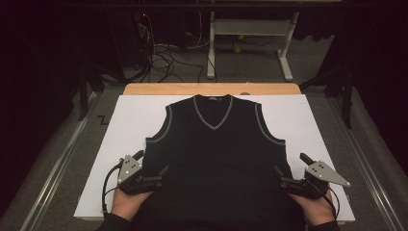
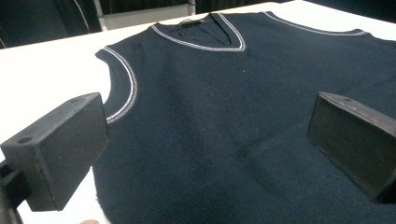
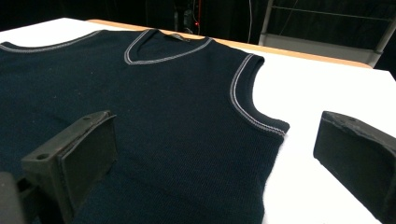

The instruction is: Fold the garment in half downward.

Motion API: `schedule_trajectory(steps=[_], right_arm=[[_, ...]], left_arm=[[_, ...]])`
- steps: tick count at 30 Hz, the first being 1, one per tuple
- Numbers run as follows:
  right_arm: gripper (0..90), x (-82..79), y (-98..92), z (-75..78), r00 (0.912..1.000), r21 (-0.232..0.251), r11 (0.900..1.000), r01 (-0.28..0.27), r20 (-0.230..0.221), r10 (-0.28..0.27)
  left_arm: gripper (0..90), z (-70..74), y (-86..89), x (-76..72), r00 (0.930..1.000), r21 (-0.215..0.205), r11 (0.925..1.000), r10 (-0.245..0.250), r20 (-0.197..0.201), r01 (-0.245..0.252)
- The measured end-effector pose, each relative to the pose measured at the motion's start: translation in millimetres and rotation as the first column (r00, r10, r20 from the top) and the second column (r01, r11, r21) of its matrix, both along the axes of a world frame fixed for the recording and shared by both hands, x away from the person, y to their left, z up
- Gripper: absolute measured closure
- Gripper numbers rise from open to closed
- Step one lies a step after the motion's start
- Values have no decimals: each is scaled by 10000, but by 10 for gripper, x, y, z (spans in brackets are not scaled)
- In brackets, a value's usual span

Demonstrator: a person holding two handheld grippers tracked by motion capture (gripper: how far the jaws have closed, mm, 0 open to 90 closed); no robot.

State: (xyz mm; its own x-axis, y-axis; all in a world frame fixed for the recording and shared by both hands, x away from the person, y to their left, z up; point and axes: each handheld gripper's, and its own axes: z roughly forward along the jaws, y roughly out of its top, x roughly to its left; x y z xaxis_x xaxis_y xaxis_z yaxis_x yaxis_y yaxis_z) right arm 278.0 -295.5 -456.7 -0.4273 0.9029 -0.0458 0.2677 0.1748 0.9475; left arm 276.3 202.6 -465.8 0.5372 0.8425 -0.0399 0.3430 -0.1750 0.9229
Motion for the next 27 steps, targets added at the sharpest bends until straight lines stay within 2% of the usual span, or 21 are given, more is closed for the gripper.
schedule_trajectory(steps=[1,3,5,7,10,12,15,19,22,27], right_arm=[[2,0,3,-14,10000,-19,10000,-37,25,37],[2,14,8,-38,9999,-174,9998,-113,-59,112],[2,34,7,-45,9997,-21,9999,-117,-216,116],[1,35,10,-44,9997,-4,9999,-134,-194,134],[2,19,21,-27,9997,-231,9994,-238,-54,237],[2,-20,20,6,9998,-160,9998,-155,114,157],[2,-48,34,19,9998,-215,9997,-152,141,155],[2,-50,51,36,9997,-132,9999,-33,249,36],[2,-44,66,22,9996,-212,9998,-59,278,65],[2,31,81,11,9998,-222,9997,65,212,-61]], left_arm=[[0,10,-2,5,10000,-198,9998,9,3,-9],[0,12,-6,9,10000,-276,9996,-1,35,2],[0,11,-10,15,10000,-236,9997,-36,38,37],[0,11,-15,27,10000,-175,9998,-84,17,84],[0,10,-18,14,9999,-283,9995,-160,58,161],[0,6,-28,-1,9996,-97,9996,-278,64,279],[0,13,-12,-15,9996,-346,9990,-270,75,273],[0,30,8,-9,9992,-379,9984,-407,30,408],[0,29,8,11,9984,-634,9964,-561,-20,559],[0,10,-40,47,9978,-536,9964,-665,-72,661]])
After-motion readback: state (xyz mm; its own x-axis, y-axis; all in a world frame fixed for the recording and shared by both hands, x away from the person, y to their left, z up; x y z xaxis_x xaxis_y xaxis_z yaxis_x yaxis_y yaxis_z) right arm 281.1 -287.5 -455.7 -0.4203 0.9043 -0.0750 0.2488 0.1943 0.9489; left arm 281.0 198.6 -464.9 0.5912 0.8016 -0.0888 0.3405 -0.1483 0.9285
